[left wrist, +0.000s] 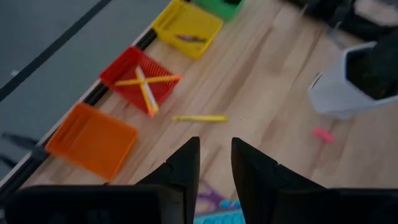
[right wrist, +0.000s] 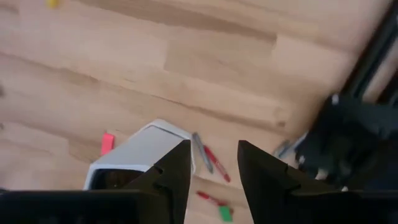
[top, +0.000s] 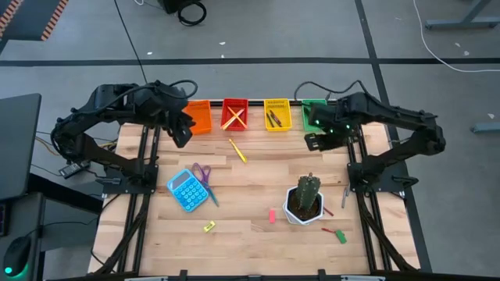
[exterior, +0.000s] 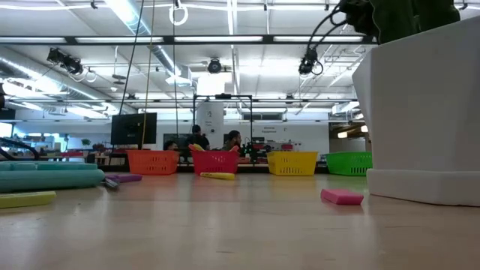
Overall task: Sort crayons/erasers/pens/pencils in bins
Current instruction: Put the top red crayon into the yellow bin
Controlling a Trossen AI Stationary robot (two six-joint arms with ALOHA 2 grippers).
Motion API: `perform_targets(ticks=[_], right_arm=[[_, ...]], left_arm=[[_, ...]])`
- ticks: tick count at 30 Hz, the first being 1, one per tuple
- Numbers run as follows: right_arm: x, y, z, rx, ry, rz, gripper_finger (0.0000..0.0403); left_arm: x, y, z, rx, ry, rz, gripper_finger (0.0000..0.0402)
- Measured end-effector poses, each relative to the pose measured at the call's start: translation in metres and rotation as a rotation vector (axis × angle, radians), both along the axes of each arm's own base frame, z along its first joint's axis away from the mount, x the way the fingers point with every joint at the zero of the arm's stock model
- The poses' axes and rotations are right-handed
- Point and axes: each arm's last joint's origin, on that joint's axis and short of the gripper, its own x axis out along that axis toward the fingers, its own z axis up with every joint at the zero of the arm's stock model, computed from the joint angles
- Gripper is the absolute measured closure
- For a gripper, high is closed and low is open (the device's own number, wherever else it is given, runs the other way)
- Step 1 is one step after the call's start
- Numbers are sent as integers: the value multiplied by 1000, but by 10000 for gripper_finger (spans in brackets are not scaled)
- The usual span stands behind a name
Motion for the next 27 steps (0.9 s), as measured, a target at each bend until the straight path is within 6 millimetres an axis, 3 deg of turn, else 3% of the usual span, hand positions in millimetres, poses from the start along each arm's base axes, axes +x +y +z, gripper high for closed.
perform_targets(ticks=[11,19,27], right_arm=[[-7,57,-31,45,152,-70,265],[-18,79,-55,54,250,-149,265],[-35,98,-78,55,172,-294,265]], left_arm=[[-4,-2,-1,28,52,-125,307],[-3,-2,0,-34,4,-49,312],[-1,-2,2,-78,-51,14,319]])
